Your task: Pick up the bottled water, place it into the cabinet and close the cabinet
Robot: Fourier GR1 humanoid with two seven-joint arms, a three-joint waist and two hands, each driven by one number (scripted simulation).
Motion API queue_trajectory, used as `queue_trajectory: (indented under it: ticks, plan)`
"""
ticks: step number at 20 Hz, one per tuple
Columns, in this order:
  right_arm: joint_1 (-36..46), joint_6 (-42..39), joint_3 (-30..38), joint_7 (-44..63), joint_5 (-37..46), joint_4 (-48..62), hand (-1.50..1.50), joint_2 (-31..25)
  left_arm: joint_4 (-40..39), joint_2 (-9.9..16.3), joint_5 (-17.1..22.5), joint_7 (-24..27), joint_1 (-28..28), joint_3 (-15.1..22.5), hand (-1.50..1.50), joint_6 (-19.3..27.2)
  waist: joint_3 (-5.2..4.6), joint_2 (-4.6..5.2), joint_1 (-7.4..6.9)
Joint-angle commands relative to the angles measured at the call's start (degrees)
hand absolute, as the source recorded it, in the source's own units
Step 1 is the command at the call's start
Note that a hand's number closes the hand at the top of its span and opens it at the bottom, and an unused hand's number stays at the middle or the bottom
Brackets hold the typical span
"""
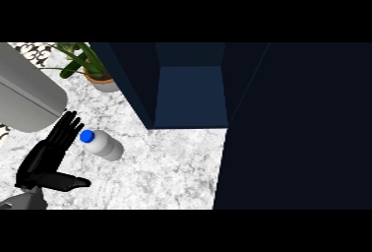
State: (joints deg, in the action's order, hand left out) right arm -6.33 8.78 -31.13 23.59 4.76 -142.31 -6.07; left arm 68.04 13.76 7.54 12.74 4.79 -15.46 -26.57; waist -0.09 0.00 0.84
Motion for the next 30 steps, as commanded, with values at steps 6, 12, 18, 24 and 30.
queue_trajectory:
  ticks: [6, 12, 18, 24, 30]
  plan:
    - [0.44, 0.16, 0.77, -0.89, 5.27, -2.36, -1.5, -2.95, -19.65, 1.1, -5.32, 15.95, 5.4, 0.07, -1.5, -1.68, 0.01, 0.08, 0.03]
    - [0.65, 2.41, -1.69, 1.25, 6.75, -4.4, -1.5, -2.51, -32.57, 0.02, -8.32, 23.73, 11.68, -0.08, -1.5, 1.73, -0.01, 0.07, 0.09]
    - [1.95, 3.18, 0.54, 1.72, 4.22, -3.87, -1.5, -3.33, -44.57, 0.23, -10.36, 34.45, 16.57, -1.2, -1.5, 3.76, -0.08, 0.31, 0.49]
    - [2.48, 2.41, 3.99, 2.92, 1.02, -6.01, -1.5, -5.81, -44.89, 0.29, -7.85, 32.19, 20.74, -2.39, -1.5, 3.05, 0.01, 0.14, -0.02]
    - [-1.13, 2.92, -0.35, 1.62, 3.47, -7.2, -1.5, -7.79, -49.21, -1.27, -8.35, 34.99, 22.97, -1.72, 1.5, 1.68, -0.02, 0.13, 0.57]
